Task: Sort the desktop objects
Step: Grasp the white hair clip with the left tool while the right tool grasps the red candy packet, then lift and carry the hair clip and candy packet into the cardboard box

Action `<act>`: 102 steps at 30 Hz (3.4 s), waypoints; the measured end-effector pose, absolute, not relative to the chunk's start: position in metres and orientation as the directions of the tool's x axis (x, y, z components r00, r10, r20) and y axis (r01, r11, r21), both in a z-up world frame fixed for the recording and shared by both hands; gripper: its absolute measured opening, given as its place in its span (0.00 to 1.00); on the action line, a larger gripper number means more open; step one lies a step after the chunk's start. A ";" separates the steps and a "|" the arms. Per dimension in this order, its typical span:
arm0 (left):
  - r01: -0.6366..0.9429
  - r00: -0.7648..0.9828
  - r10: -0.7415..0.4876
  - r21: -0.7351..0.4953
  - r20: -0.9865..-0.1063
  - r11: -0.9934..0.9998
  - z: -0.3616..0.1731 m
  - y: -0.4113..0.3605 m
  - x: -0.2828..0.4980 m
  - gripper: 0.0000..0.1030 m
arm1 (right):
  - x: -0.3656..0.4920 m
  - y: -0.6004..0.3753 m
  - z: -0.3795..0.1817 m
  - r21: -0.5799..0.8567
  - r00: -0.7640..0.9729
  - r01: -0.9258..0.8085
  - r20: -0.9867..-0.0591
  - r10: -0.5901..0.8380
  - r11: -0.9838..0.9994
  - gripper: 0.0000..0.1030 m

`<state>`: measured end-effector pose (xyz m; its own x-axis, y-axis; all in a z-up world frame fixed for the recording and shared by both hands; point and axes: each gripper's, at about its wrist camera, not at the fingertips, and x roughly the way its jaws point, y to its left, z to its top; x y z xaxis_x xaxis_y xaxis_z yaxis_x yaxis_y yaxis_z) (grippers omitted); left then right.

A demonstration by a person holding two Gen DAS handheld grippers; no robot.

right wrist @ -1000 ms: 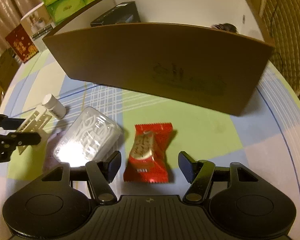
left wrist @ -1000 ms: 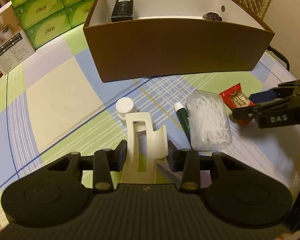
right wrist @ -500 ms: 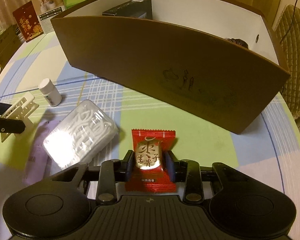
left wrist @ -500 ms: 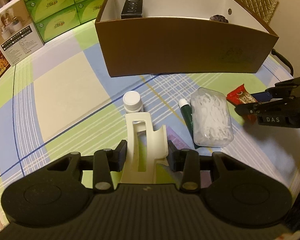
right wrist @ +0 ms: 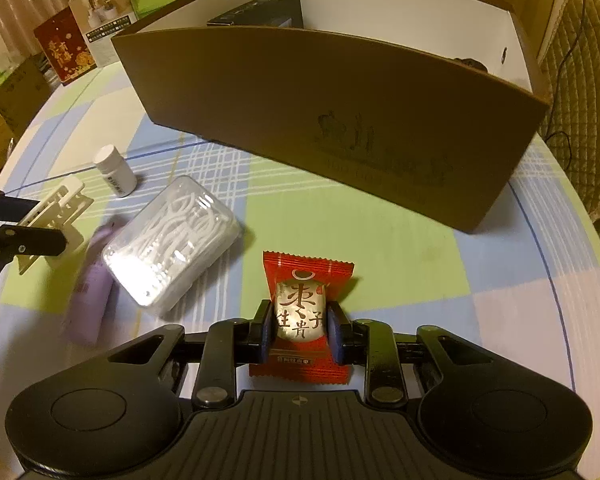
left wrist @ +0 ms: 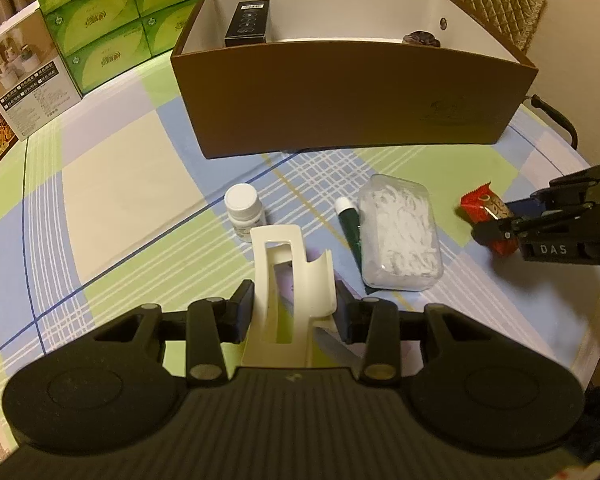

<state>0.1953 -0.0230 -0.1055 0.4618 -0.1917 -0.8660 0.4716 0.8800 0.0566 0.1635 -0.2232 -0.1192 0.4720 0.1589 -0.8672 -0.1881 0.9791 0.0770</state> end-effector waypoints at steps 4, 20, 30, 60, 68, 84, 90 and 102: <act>0.474 0.466 -0.194 0.059 -0.863 0.879 -0.103 -0.026 0.192 0.34 | 0.156 -0.230 -0.117 0.121 0.460 -0.175 -0.867 0.190 0.977 0.24; 0.490 0.499 -0.218 0.066 -0.839 0.869 -0.085 -0.047 0.186 0.34 | 0.139 -0.241 -0.089 0.193 0.480 -0.197 -0.836 0.266 0.961 0.24; 0.512 0.541 -0.266 0.061 -0.798 0.857 -0.058 -0.069 0.194 0.34 | 0.141 -0.242 -0.052 0.268 0.513 -0.243 -0.780 0.358 0.932 0.24; 0.528 0.614 -0.330 0.062 -0.717 0.847 -0.004 -0.132 0.269 0.34 | 0.206 -0.277 0.032 0.205 0.674 -0.307 -0.642 0.365 0.929 0.24; 0.530 0.633 -0.332 0.078 -0.700 0.845 0.007 -0.151 0.299 0.34 | 0.241 -0.285 0.045 0.137 0.697 -0.328 -0.633 0.337 0.935 0.24; 0.541 0.630 -0.330 0.092 -0.703 0.836 0.009 -0.182 0.345 0.35 | 0.294 -0.300 0.041 0.092 0.697 -0.326 -0.649 0.305 0.941 0.24; 0.535 0.615 -0.318 0.085 -0.721 0.840 -0.001 -0.189 0.367 0.35 | 0.316 -0.302 0.034 0.090 0.687 -0.323 -0.663 0.299 0.942 0.24; 0.487 0.551 -0.265 0.047 -0.791 0.872 -0.036 -0.197 0.423 0.35 | 0.367 -0.303 0.006 0.051 0.651 -0.311 -0.716 0.252 0.949 0.24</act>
<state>0.4233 -0.1971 -0.0361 0.5514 -0.2651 -0.7910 0.4874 0.8719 0.0475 0.3668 -0.3027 0.0062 0.6514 0.2520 -0.7157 -0.3114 0.9489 0.0506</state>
